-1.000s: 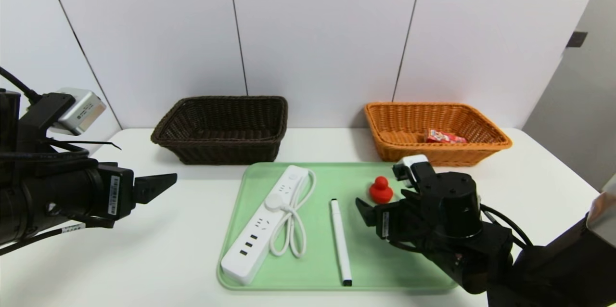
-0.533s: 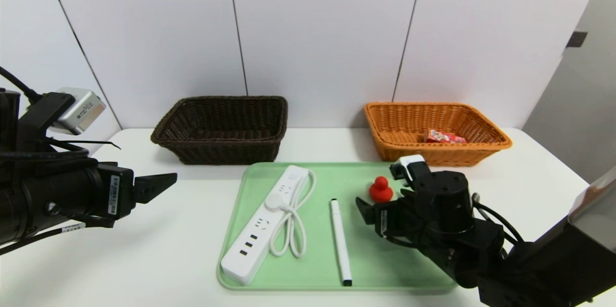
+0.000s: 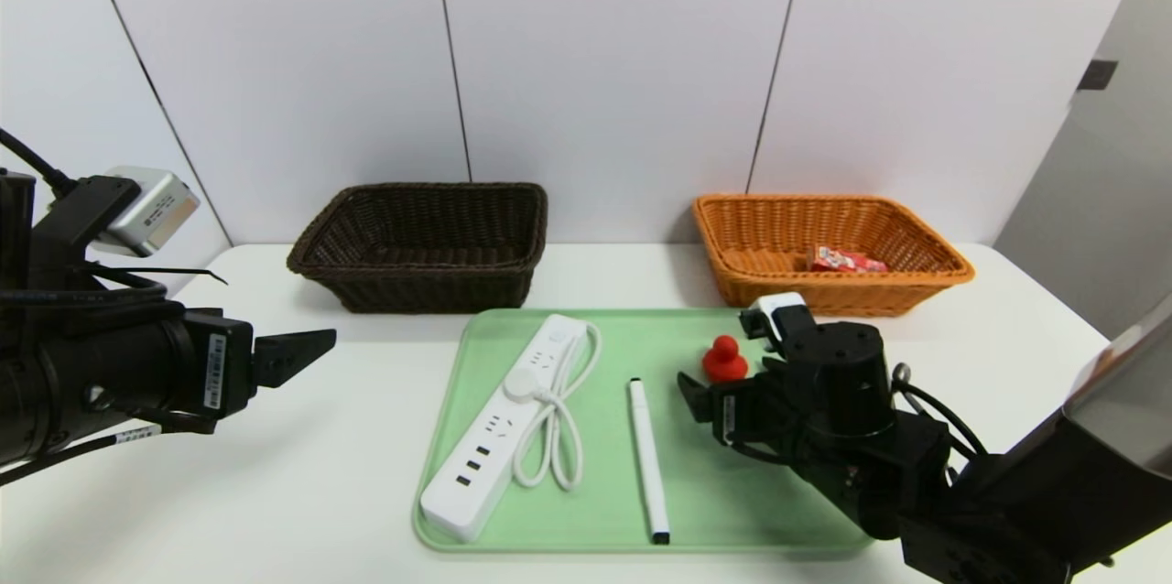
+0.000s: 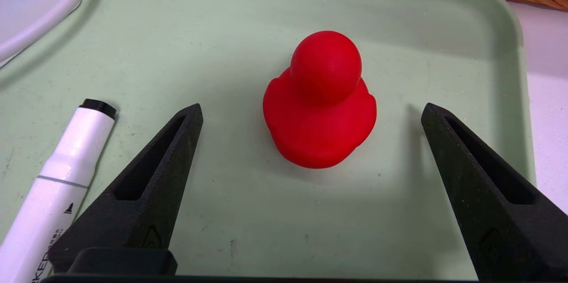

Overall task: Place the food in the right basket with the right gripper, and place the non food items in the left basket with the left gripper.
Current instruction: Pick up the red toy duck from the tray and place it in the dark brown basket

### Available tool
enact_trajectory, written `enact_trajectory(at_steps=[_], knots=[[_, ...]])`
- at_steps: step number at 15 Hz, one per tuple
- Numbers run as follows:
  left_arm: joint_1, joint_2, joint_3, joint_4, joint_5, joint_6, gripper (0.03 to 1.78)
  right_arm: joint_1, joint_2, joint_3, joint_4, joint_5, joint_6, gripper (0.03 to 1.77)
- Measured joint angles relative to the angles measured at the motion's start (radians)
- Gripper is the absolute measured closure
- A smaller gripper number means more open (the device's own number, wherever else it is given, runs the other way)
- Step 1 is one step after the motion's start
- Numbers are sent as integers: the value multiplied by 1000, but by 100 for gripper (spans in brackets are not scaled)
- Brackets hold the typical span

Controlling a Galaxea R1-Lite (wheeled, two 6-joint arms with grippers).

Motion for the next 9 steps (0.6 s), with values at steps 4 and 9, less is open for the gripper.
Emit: enact_trajectory(at_steps=[4,9], knots=[[0,-1,1,1,0,1,12,-6,13,-9,-1,0,-5,42],[0,-1,5,1,0,1,12,-11,21,-18,-10,1,-7,102]])
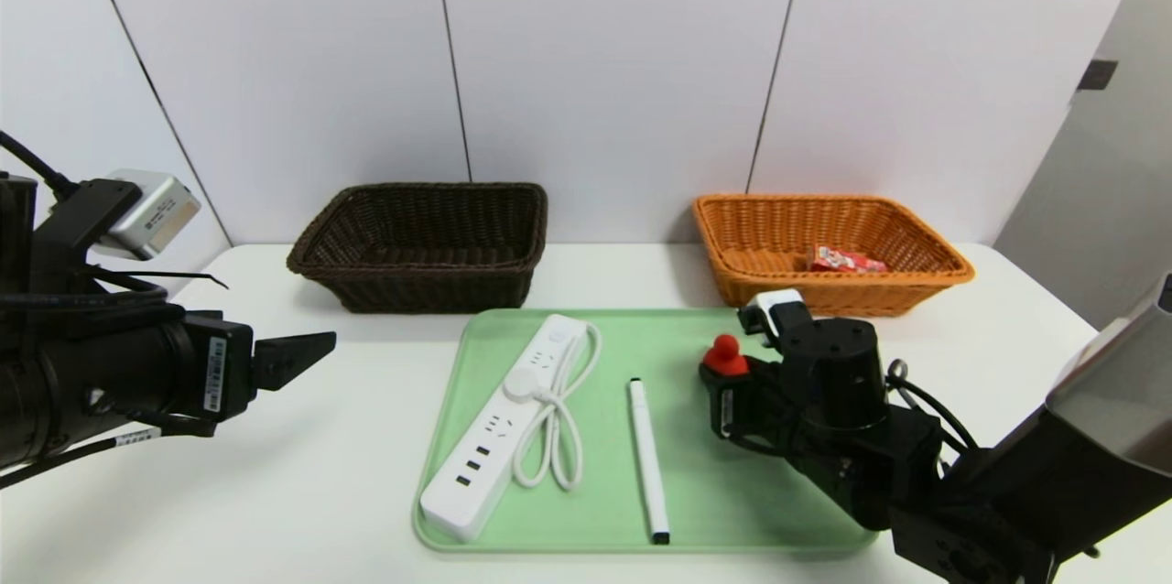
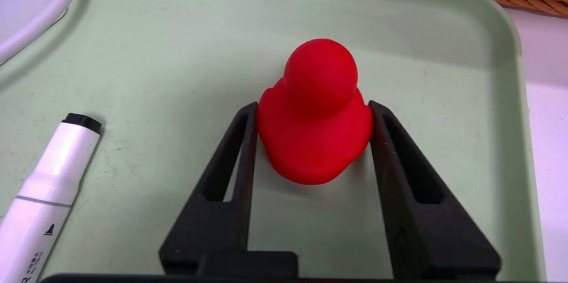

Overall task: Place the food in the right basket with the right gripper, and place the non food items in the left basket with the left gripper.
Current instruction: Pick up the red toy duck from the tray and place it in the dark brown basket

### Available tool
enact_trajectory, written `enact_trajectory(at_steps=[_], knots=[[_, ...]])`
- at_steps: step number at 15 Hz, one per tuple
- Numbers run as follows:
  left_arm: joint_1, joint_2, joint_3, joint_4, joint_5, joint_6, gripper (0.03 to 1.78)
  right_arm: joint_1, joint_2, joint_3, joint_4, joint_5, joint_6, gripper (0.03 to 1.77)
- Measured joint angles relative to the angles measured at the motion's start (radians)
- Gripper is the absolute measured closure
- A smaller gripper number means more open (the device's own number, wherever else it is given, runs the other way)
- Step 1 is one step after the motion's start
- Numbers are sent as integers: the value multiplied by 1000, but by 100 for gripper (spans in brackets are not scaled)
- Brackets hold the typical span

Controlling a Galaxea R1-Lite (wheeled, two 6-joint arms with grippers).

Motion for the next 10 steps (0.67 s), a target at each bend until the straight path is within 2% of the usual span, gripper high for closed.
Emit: enact_trajectory(at_steps=[1,10], knots=[[0,0,1,0,0,0,12,0,1,0,-3,1,-1,107],[0,0,0,0,0,0,12,8,-10,-1,-13,2,-9,112]])
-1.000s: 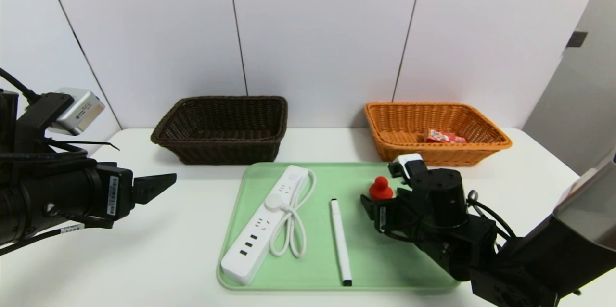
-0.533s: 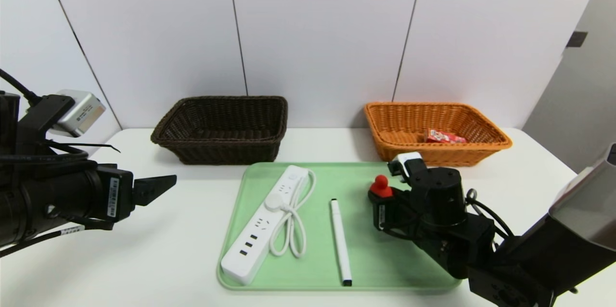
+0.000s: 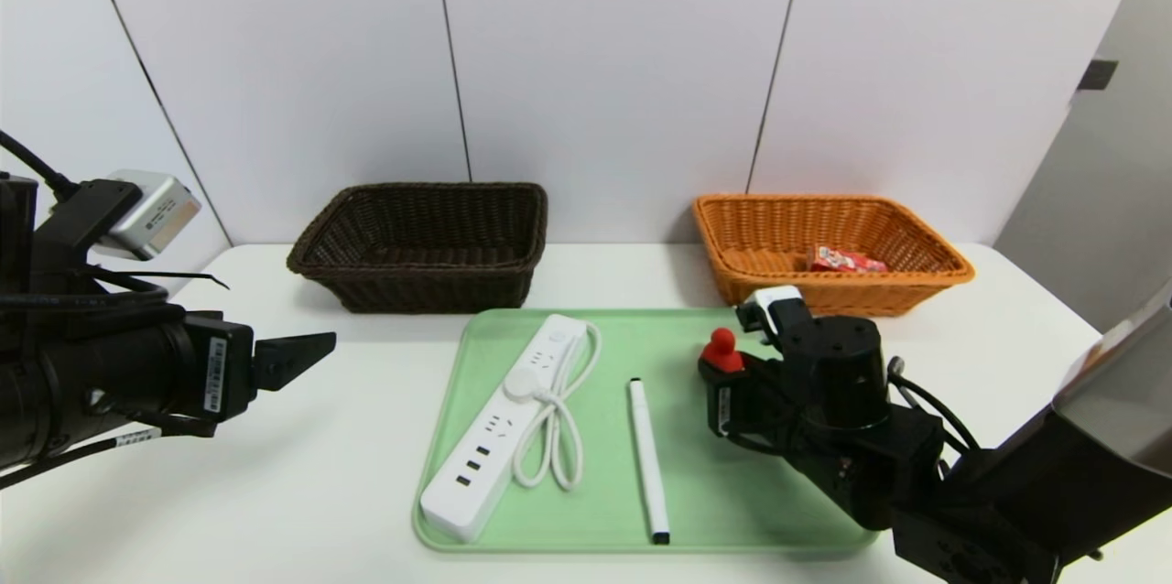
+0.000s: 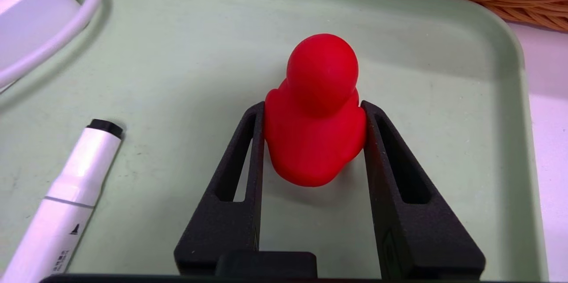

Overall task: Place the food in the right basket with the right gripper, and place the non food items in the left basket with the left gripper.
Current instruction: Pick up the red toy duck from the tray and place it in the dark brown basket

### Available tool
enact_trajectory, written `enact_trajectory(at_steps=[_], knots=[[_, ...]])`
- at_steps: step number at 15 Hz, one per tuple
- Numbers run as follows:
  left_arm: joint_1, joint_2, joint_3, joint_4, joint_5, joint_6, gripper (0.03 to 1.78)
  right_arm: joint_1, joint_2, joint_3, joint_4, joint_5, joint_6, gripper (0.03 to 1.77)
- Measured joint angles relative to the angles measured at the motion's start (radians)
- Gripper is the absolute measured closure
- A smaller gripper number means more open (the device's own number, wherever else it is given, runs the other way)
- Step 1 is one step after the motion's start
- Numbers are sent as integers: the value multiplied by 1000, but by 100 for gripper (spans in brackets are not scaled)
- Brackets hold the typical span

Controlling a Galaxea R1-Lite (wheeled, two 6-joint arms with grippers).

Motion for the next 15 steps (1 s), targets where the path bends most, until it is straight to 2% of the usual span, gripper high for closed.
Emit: enact_trajectory(at_steps=[6,10,15], knots=[[0,6,0,0,0,1,12,31,-49,-10,1,6,-7,114],[0,4,24,1,1,5,12,77,-102,-77,14,12,-45,116],[0,3,47,1,1,5,12,116,-140,-190,16,64,-73,118]])
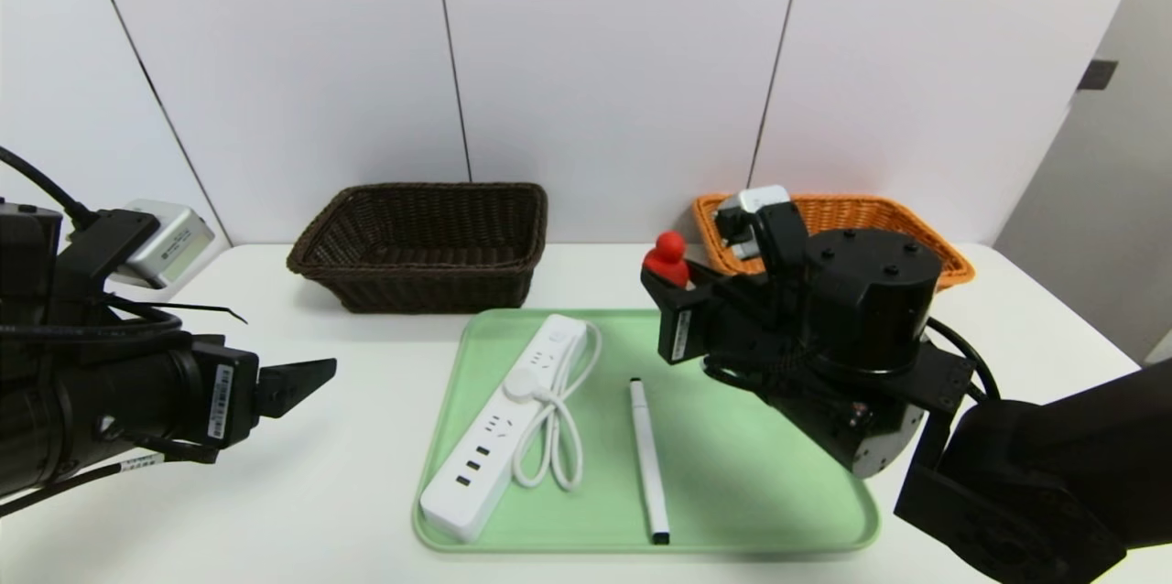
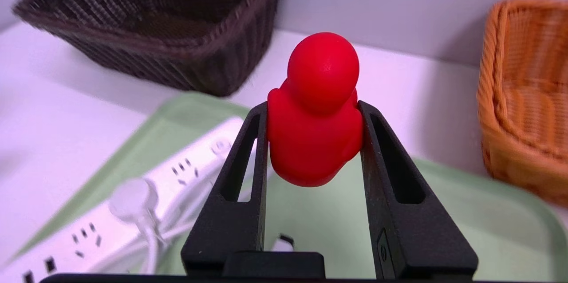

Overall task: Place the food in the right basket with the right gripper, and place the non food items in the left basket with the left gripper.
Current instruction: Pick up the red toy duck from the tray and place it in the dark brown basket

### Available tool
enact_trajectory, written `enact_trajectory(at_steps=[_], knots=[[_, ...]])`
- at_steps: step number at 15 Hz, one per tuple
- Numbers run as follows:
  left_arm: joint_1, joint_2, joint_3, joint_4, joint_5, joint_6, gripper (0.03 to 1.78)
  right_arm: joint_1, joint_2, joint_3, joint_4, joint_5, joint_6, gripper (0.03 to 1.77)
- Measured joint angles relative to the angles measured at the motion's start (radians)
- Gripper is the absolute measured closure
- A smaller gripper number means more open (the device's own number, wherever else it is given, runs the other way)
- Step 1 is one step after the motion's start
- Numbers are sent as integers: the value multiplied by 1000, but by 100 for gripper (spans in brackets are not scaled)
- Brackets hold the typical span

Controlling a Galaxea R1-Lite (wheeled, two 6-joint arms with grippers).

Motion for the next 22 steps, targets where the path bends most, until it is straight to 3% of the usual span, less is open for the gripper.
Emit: enact_trajectory(at_steps=[4,9,22], knots=[[0,1,7,2,2,1,12,-5,16,-152,29,44,-5,118],[-1,4,17,1,2,3,12,3,79,-362,187,110,1,120],[-4,70,-1,-3,3,8,12,16,440,-885,248,140,2,122]])
